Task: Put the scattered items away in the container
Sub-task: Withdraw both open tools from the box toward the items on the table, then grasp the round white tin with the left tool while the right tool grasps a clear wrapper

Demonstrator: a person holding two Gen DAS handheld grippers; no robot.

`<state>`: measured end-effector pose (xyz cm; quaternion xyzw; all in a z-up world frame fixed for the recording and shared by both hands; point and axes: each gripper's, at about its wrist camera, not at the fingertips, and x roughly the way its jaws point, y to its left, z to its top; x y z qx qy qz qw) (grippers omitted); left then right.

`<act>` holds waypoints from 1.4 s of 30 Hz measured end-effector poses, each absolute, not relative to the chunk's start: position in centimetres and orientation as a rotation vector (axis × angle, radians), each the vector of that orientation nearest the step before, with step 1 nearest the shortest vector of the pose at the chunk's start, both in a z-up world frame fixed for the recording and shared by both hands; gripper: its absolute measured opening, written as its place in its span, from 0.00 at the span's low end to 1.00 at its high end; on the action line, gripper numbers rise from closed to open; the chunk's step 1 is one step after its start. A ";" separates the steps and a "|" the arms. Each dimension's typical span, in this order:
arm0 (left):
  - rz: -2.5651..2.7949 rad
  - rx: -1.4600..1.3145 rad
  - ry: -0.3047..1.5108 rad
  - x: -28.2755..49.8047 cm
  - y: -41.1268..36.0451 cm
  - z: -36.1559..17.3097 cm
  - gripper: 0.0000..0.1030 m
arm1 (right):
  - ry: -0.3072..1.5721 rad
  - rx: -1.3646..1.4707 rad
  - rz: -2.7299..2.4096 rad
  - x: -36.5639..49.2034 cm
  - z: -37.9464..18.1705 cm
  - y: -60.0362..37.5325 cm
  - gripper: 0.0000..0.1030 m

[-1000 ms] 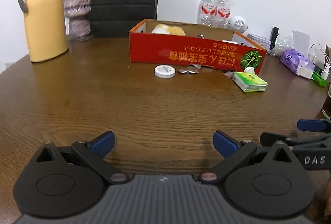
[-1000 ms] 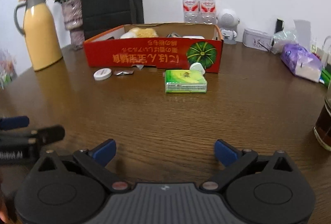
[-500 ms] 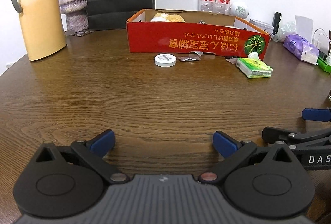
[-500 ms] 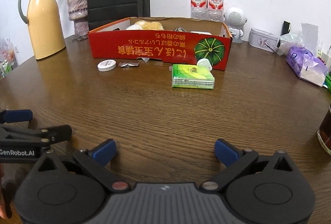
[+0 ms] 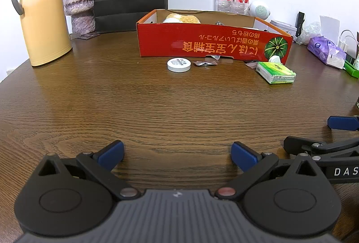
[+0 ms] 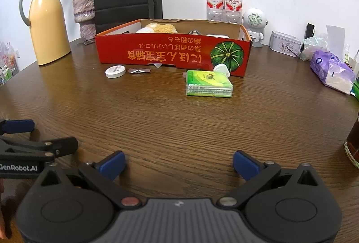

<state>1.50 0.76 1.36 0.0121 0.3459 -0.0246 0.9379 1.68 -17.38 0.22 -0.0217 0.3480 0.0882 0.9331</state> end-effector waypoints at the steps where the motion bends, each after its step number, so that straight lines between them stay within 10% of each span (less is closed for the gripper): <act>1: -0.050 0.026 0.707 1.5 0.8 1.3 1.00 | 0.712 -0.044 0.180 1.7 0.2 -17.4 1.00; 18: -0.198 0.035 0.585 11.0 2.8 5.0 0.99 | 0.573 0.089 0.347 4.2 4.6 -19.4 0.87; 24: -0.356 0.093 0.635 17.5 2.5 3.3 0.83 | 0.568 -0.022 0.409 10.4 5.6 -17.7 0.58; 28: -0.370 0.138 0.686 19.1 2.2 2.2 0.39 | 0.587 -0.055 0.436 13.7 5.1 -16.8 0.55; 42: -0.320 0.000 0.651 17.7 6.4 2.7 0.39 | 0.672 -0.139 0.520 19.3 1.5 -10.0 0.47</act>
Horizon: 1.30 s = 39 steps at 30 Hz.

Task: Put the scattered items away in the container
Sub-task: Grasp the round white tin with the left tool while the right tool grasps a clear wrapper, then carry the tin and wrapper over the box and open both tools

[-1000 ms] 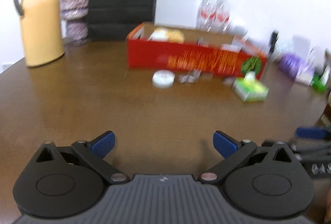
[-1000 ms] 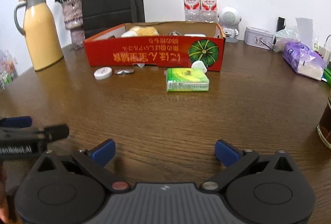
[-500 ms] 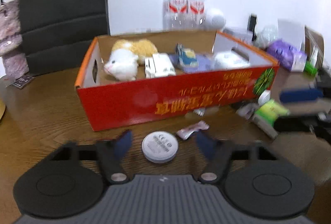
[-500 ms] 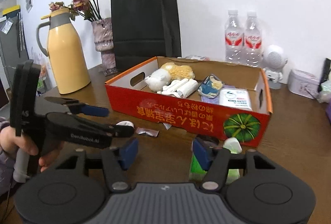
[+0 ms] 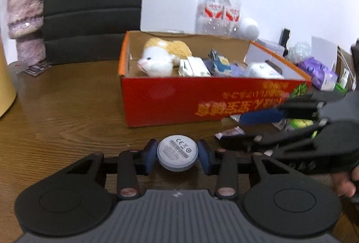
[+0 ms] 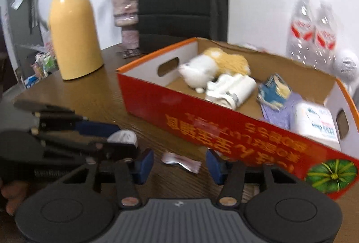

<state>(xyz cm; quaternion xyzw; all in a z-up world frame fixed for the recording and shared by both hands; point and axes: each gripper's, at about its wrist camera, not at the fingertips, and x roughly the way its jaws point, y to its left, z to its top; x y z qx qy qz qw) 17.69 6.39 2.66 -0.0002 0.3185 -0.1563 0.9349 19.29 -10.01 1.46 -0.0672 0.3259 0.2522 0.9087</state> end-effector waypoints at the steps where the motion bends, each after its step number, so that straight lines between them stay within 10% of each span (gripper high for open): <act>1: -0.317 -0.008 0.647 17.6 6.7 2.9 0.39 | 0.683 -0.140 0.524 19.3 1.2 -9.7 0.33; 10: -0.270 -0.013 0.618 15.8 7.7 3.5 0.39 | 0.679 -0.180 0.515 17.0 0.6 -8.9 0.00; 13: -0.252 -0.023 0.586 14.2 8.1 4.0 0.39 | 0.669 -0.213 0.545 16.4 1.3 -8.6 0.10; 16: -0.234 -0.071 0.569 13.0 9.0 4.3 0.39 | 0.635 -0.268 0.544 17.0 1.7 -8.2 0.55; 19: -0.229 -0.107 0.562 12.5 9.6 4.3 0.39 | 0.639 -0.302 0.562 18.5 1.4 -7.8 0.51; 23: -0.221 -0.112 0.580 12.4 9.6 3.7 0.39 | 0.684 -0.190 0.618 19.7 0.8 -8.5 0.12; 31: -0.273 -0.048 0.540 11.2 8.0 3.6 0.39 | 0.656 -0.117 0.555 16.0 1.3 -10.1 0.15; 34: -0.284 -0.051 0.546 11.0 7.7 3.4 0.39 | 0.629 -0.156 0.581 14.9 1.7 -10.9 0.57; 39: -0.295 -0.032 0.556 10.8 7.2 3.3 0.39 | 0.660 -0.150 0.600 14.9 0.8 -12.2 0.49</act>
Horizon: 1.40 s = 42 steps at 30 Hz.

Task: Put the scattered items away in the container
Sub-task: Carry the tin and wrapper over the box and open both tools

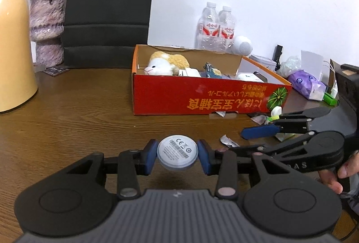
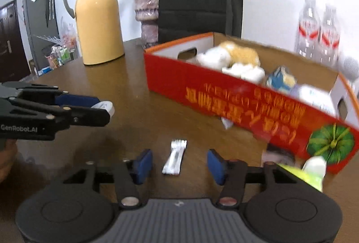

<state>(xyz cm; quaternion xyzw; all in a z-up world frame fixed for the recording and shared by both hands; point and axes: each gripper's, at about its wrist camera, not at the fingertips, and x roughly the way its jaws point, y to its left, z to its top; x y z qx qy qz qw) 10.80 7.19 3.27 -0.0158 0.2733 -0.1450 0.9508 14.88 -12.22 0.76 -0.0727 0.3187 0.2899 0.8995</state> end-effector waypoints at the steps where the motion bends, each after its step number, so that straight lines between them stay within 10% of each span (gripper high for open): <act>1: -0.294 -0.030 0.557 10.8 7.2 3.2 0.39 | 0.659 -0.146 0.593 14.9 0.7 -12.2 0.46; 5: -0.284 -0.036 0.565 11.0 7.3 3.0 0.39 | 0.649 -0.151 0.564 15.3 0.7 -11.2 0.11; 28: -0.126 -0.014 0.409 -6.1 -1.0 6.1 0.39 | 0.404 -0.067 0.256 -6.4 3.5 -15.0 0.09; 42: -0.231 -0.016 0.568 23.5 0.9 15.6 0.39 | 0.460 0.084 0.363 16.3 17.0 -20.9 0.10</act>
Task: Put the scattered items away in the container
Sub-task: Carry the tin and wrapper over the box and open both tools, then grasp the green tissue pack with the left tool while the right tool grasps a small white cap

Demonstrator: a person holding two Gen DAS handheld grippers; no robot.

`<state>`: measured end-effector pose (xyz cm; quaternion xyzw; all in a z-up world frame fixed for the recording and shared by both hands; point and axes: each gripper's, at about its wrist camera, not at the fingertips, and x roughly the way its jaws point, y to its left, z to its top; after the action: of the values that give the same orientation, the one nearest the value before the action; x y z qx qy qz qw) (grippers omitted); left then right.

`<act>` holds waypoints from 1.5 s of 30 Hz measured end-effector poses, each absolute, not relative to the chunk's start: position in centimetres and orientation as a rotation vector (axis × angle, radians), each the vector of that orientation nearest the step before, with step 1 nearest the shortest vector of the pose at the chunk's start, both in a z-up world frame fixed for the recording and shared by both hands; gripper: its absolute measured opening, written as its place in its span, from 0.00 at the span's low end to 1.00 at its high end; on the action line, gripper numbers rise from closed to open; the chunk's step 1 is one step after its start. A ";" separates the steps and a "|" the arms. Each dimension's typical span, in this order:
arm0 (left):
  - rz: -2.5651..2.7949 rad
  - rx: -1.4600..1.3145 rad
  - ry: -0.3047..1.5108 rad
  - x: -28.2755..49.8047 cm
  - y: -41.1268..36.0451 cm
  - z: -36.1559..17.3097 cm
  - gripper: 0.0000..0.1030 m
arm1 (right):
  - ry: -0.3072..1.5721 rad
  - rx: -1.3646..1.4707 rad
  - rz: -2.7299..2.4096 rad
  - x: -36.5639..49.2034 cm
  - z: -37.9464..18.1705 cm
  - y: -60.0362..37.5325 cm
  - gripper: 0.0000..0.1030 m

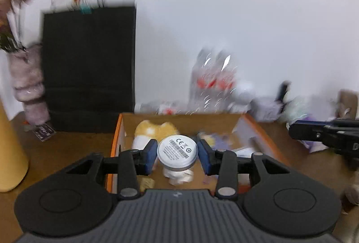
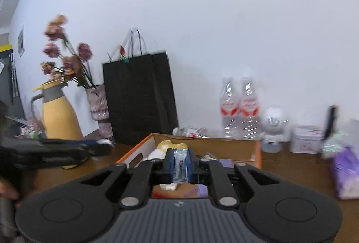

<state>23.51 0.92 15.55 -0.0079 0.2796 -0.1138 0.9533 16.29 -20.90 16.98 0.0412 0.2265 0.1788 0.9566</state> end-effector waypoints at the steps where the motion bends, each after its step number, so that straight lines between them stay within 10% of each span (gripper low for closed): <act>1: -0.217 -0.004 0.631 26.1 0.8 14.8 0.39 | 0.534 0.082 0.360 19.3 17.0 -20.4 0.10; 8: -0.184 -0.095 0.980 35.2 1.3 8.7 0.44 | 0.997 0.117 0.277 34.5 10.4 -16.6 0.14; 11: -0.180 -0.062 0.945 34.7 0.9 9.0 0.77 | 1.079 0.092 0.241 36.4 8.6 -15.5 0.43; 20: -0.379 -0.021 0.637 23.1 -1.6 11.8 0.97 | 0.801 0.076 0.187 26.7 12.6 -20.9 0.87; 24: -0.669 0.108 0.546 17.8 -6.6 7.6 1.00 | 0.743 0.155 0.126 20.3 11.0 -25.1 0.87; 30: -0.762 0.377 0.519 16.9 -13.4 2.6 1.00 | 0.725 0.226 0.140 15.7 7.2 -27.1 0.86; 34: -0.724 0.354 0.582 17.5 -13.6 2.0 0.49 | 0.737 0.255 0.150 15.0 5.3 -27.5 0.84; 45: -0.266 0.194 0.557 9.3 -4.2 3.6 0.45 | 0.749 0.149 0.176 14.5 2.7 -25.7 0.75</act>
<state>9.27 -4.19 3.58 0.0951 0.2738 -0.1305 0.9481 14.51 -25.69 2.68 0.0727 0.3651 0.0860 0.9241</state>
